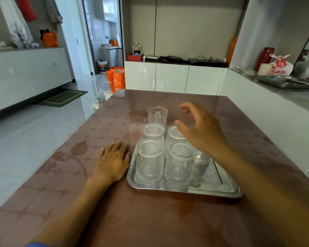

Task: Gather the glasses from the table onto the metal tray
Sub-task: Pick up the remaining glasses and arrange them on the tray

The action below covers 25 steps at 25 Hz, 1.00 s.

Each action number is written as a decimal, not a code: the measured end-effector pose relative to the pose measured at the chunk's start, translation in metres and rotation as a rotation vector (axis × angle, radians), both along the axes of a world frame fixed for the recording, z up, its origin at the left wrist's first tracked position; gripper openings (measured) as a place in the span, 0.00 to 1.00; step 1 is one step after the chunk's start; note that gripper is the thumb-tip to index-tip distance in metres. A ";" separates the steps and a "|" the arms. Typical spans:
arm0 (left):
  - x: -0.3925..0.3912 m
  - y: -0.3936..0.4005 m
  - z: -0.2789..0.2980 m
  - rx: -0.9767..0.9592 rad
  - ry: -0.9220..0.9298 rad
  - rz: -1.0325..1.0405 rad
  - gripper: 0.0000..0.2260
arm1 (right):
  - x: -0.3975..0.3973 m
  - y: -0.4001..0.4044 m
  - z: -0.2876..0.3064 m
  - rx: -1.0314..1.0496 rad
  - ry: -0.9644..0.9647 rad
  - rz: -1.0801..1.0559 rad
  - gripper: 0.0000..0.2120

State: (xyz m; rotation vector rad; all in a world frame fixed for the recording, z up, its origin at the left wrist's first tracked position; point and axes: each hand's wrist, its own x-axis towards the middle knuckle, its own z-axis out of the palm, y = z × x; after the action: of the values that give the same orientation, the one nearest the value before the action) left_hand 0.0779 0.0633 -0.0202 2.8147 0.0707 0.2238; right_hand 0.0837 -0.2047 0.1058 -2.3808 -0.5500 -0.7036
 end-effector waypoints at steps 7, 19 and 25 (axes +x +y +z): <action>0.004 0.002 -0.008 0.021 -0.053 0.018 0.23 | 0.119 0.055 0.016 -0.576 0.518 -0.069 0.23; -0.003 -0.001 0.005 -0.117 -0.066 0.025 0.19 | 0.079 0.014 0.048 -0.246 0.076 -0.104 0.05; -0.053 -0.020 0.068 -0.661 -0.531 -0.130 0.25 | -0.032 -0.050 0.067 0.411 0.281 0.168 0.01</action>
State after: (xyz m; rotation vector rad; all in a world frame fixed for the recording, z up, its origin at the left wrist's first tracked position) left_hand 0.0245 0.0433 0.0483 2.0236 -0.1344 0.7509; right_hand 0.0512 -0.2544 0.1730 -1.9767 -0.4302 -0.3566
